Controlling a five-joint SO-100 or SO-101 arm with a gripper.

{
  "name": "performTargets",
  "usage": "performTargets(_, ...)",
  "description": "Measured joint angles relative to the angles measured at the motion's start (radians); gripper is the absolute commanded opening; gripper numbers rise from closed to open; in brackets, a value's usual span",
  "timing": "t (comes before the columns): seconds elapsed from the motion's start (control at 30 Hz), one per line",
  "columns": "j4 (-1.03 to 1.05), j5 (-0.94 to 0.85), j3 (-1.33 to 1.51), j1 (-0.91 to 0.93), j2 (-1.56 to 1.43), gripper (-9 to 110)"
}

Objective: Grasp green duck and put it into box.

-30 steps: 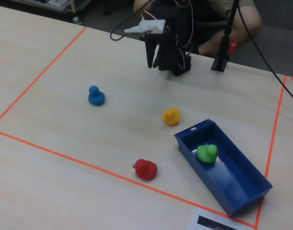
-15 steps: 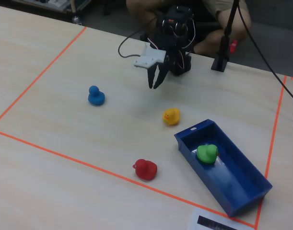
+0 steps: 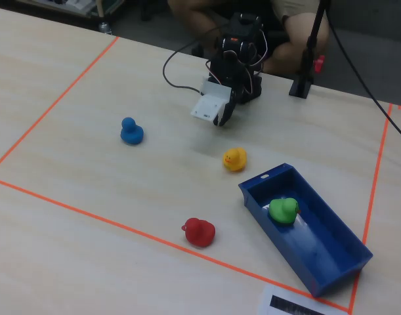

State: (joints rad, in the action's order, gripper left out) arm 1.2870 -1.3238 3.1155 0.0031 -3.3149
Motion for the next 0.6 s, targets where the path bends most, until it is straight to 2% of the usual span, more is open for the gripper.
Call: performTargets(0.6, 0.012, 0.005, -0.002, -0.003, -0.012, 4)
